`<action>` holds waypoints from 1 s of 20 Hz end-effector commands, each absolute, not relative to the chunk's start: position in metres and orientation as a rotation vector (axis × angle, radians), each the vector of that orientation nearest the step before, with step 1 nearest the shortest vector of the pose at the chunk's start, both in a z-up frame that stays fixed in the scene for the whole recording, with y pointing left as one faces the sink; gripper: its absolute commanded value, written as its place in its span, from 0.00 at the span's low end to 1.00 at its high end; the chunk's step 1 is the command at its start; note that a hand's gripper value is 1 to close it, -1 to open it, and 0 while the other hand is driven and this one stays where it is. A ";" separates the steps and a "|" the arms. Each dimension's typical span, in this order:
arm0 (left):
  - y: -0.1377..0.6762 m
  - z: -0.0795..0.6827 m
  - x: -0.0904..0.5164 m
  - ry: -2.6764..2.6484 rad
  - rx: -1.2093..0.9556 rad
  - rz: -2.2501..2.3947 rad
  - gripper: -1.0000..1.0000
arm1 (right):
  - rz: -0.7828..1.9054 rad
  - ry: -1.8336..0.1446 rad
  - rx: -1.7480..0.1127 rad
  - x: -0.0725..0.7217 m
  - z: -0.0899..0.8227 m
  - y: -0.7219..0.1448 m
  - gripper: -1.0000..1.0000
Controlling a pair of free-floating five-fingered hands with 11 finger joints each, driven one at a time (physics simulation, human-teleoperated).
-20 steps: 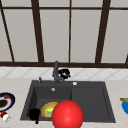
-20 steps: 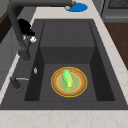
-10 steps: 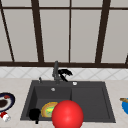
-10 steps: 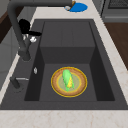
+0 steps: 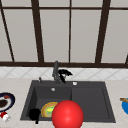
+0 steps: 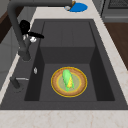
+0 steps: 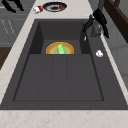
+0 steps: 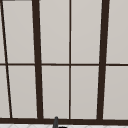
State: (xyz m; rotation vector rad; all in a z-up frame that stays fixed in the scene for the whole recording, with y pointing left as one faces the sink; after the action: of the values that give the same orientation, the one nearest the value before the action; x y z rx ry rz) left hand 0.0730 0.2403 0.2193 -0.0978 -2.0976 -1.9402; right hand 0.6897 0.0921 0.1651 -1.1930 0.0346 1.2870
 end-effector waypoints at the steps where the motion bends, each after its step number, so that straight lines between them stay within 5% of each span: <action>1: 0.240 0.219 0.073 -2.098 -0.098 -1.940 0.50 | 1.229 -0.035 -1.098 0.690 0.174 0.087 0.00; 20: 0.240 0.219 0.073 -2.098 -0.098 -1.940 0.50 | 1.200 -0.302 -0.793 0.684 0.193 0.052 0.00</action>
State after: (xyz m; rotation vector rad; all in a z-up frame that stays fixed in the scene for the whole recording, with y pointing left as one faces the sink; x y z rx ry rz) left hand 0.0730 0.2403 0.2193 -0.0978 -2.0976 -1.9402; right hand 0.6866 0.0593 0.1901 -0.8573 -0.2150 1.2448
